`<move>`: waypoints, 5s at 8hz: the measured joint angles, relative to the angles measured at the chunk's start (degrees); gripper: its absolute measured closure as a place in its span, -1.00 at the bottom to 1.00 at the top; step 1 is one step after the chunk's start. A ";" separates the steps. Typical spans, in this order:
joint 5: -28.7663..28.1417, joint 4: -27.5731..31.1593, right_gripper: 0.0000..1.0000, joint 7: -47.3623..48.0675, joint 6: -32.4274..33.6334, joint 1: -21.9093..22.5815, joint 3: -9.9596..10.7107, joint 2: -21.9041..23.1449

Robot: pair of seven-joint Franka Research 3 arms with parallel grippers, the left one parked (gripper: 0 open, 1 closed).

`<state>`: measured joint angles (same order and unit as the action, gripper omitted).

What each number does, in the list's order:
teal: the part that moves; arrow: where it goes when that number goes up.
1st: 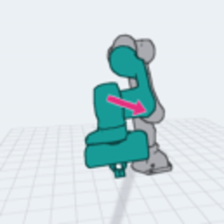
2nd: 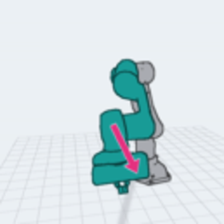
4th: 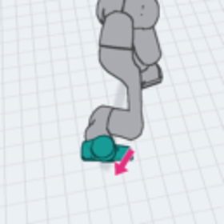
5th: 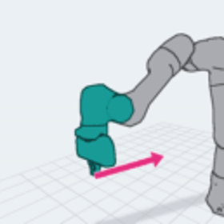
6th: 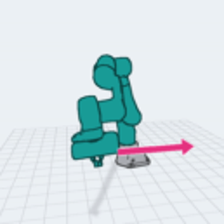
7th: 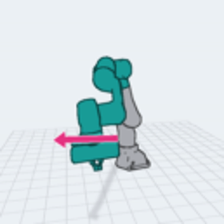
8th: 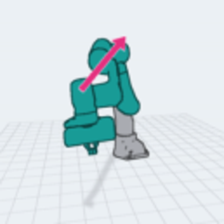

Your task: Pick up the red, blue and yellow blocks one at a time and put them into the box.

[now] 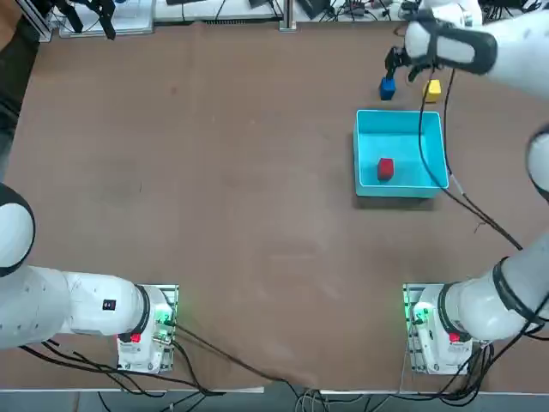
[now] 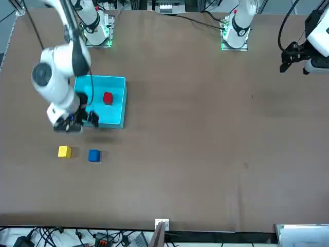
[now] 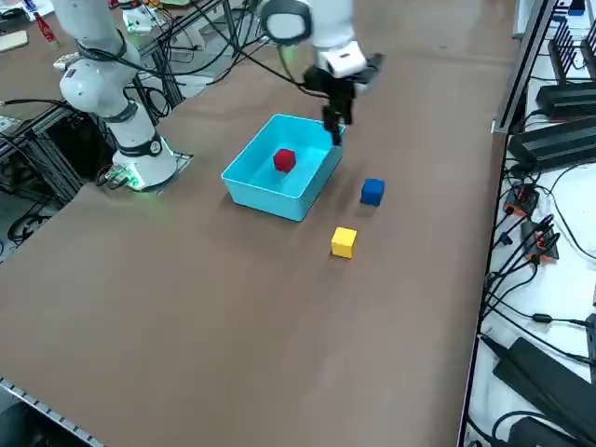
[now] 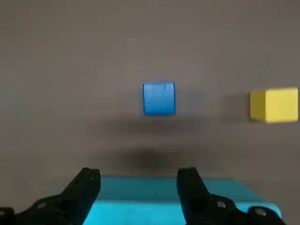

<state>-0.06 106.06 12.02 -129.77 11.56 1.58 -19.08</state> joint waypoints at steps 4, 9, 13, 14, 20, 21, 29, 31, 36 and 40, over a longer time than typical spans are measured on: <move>1.01 -16.97 -1.00 -1.85 0.59 -0.26 -0.06 -17.34; 6.19 -21.53 -1.00 -6.36 1.06 -1.77 0.01 -23.75; 6.10 -21.28 -1.00 -6.32 1.65 -1.75 -0.12 -24.20; 6.04 -21.23 -1.00 -6.28 1.65 -1.75 -0.12 -24.34; 5.21 -20.56 -0.40 -5.95 1.53 -1.76 -0.18 -26.08; 4.51 -20.66 -0.40 -5.74 1.73 -1.76 -0.19 -25.85; 2.99 10.75 -0.40 -3.57 11.29 -1.80 -0.55 8.66; 2.94 24.26 -0.40 -3.24 4.54 -1.75 -0.60 15.90; 2.92 38.45 -0.40 -1.37 -13.80 -0.60 -1.18 15.38; 2.92 38.65 -0.40 -1.25 -15.15 0.88 -1.28 14.03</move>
<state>2.86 144.71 10.77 -144.92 12.44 0.30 -5.05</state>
